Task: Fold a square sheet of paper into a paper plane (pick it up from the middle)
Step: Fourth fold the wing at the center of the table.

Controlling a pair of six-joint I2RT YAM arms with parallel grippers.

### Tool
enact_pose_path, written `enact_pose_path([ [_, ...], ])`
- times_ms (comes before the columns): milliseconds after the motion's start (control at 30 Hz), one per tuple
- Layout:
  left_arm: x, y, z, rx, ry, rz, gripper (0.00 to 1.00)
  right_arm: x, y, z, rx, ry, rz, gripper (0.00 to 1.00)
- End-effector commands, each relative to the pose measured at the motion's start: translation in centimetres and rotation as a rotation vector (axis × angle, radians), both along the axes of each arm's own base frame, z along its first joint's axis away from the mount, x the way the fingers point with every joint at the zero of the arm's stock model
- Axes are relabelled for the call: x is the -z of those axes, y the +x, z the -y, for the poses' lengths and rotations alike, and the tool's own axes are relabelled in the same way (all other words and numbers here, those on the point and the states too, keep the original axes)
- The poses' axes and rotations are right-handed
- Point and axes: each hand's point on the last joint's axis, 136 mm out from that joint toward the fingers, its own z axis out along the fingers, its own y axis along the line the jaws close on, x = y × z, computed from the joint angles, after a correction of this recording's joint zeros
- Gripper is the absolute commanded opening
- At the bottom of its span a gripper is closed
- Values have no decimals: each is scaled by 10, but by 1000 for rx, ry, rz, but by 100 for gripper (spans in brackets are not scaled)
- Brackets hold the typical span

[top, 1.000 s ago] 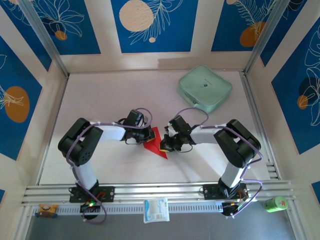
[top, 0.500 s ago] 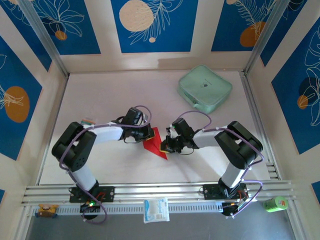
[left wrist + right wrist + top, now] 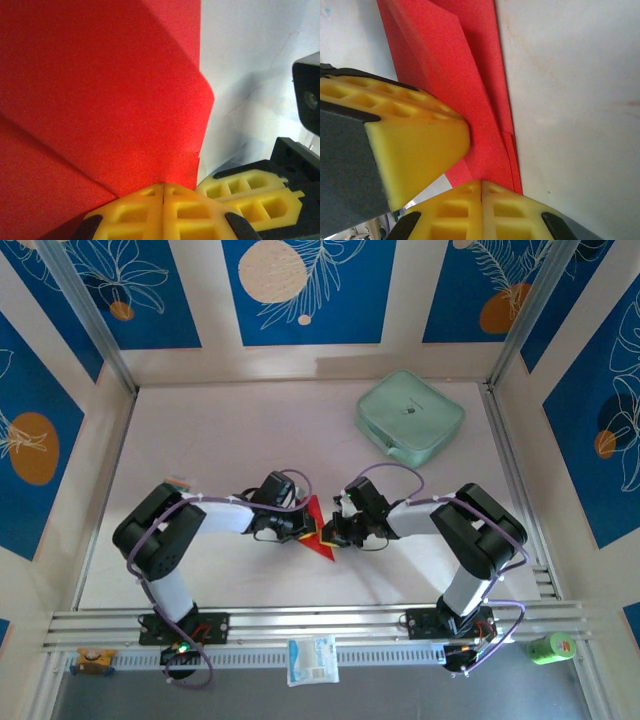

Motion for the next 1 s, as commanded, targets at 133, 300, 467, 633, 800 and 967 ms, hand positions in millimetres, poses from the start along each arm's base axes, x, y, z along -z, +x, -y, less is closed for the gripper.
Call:
enact_pose_path([
  [133,27,5,-32,-98,128,-36,0,42,-37,37,17,-182,-152,0],
  [300,13,12,-29,-96,109,0,1,43,-38,39,12,-188,-153,0],
  [467,-13,16,-6,-67,-17,37,3,42,-37,38,7,-188,-148,0],
  [633,-9,17,2,-53,-43,21,4,42,-36,38,10,-189,-149,0],
  [800,3,17,4,-54,-47,-3,4,44,-38,39,13,-192,-154,0],
  [967,23,21,-17,-86,60,-24,3,45,-40,41,10,-197,-158,0],
])
